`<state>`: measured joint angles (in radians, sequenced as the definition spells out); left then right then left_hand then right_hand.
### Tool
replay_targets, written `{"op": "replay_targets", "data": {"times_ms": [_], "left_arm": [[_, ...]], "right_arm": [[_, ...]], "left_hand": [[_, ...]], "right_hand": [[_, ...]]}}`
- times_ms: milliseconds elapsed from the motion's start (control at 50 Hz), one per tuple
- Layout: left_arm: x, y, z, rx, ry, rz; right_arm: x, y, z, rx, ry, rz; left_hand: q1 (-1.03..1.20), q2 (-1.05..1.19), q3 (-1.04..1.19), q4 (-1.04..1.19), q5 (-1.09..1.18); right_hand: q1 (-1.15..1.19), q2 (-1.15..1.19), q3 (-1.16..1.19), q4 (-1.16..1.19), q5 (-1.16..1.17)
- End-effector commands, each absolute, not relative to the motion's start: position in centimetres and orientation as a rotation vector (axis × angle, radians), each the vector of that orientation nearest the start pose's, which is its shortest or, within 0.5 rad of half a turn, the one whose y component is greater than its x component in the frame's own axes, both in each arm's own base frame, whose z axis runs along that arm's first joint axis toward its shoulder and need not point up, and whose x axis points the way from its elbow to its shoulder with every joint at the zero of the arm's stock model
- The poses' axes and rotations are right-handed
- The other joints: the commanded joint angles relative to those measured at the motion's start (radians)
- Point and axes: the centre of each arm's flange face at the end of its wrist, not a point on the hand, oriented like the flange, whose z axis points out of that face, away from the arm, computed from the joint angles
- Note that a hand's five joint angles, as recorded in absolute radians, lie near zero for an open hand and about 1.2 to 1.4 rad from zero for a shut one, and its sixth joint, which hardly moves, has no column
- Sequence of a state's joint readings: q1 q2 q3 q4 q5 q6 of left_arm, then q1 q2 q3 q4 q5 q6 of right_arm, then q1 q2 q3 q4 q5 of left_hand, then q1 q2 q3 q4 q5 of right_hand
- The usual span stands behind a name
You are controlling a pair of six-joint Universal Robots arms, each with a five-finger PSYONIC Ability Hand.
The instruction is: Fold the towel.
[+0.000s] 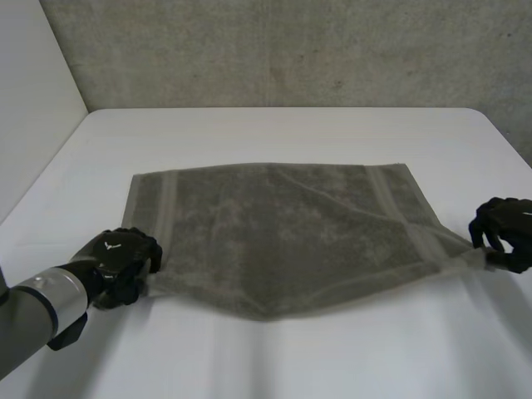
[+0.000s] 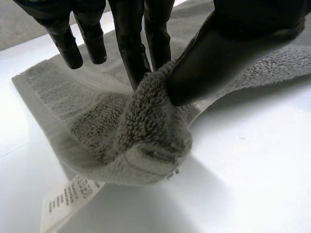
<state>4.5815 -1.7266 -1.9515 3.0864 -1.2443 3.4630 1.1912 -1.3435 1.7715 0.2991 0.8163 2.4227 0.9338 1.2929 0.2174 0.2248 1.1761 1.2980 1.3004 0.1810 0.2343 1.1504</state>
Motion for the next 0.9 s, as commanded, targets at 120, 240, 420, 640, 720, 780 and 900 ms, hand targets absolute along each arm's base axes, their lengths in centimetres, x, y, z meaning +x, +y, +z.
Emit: {"op": "replay_targets", "data": {"times_ms": [120,240,420,640,720,780,900], "left_arm": [[-18.7,-22.7,19.8,0.924,2.819,-1.657],[-18.7,-26.2,19.8,0.914,2.800,-1.679],[-20.3,-32.7,17.9,0.944,2.861,-1.616],[-22.9,-37.4,16.3,1.005,2.760,-1.770],[-23.3,-39.2,15.9,0.931,2.712,-1.913],[-23.2,-40.3,15.9,0.862,2.650,-2.014],[-23.0,-41.4,16.1,0.789,2.563,-2.102]], "right_arm": [[8.0,-29.9,21.4,-0.974,2.397,-1.538],[11.2,-32.1,21.6,-1.110,2.248,-1.555],[15.9,-38.0,20.8,-1.117,2.158,-1.593],[18.7,-43.5,19.0,-0.954,2.078,-1.807],[19.5,-45.5,18.2,-0.856,2.037,-1.954],[19.8,-46.2,17.1,-0.835,2.033,-1.990],[19.9,-47.2,15.7,-0.811,2.055,-2.015]], "left_hand": [[0.462,0.103,-0.043,-0.050,0.046],[0.462,0.103,-0.043,-0.050,0.046],[0.462,0.103,-0.043,-0.050,0.046],[0.462,0.103,-0.043,-0.050,0.046],[0.462,0.103,-0.043,-0.050,0.046],[0.462,0.103,-0.043,-0.050,0.046],[0.462,0.103,-0.043,-0.050,0.046]], "right_hand": [[0.098,0.096,-0.007,-0.060,0.071],[0.098,0.096,-0.007,-0.060,0.071],[0.098,0.096,-0.007,-0.060,0.071],[0.098,0.096,-0.007,-0.060,0.071],[0.098,0.096,-0.007,-0.060,0.071],[0.098,0.096,-0.007,-0.060,0.071],[0.098,0.096,-0.007,-0.060,0.071]]}}
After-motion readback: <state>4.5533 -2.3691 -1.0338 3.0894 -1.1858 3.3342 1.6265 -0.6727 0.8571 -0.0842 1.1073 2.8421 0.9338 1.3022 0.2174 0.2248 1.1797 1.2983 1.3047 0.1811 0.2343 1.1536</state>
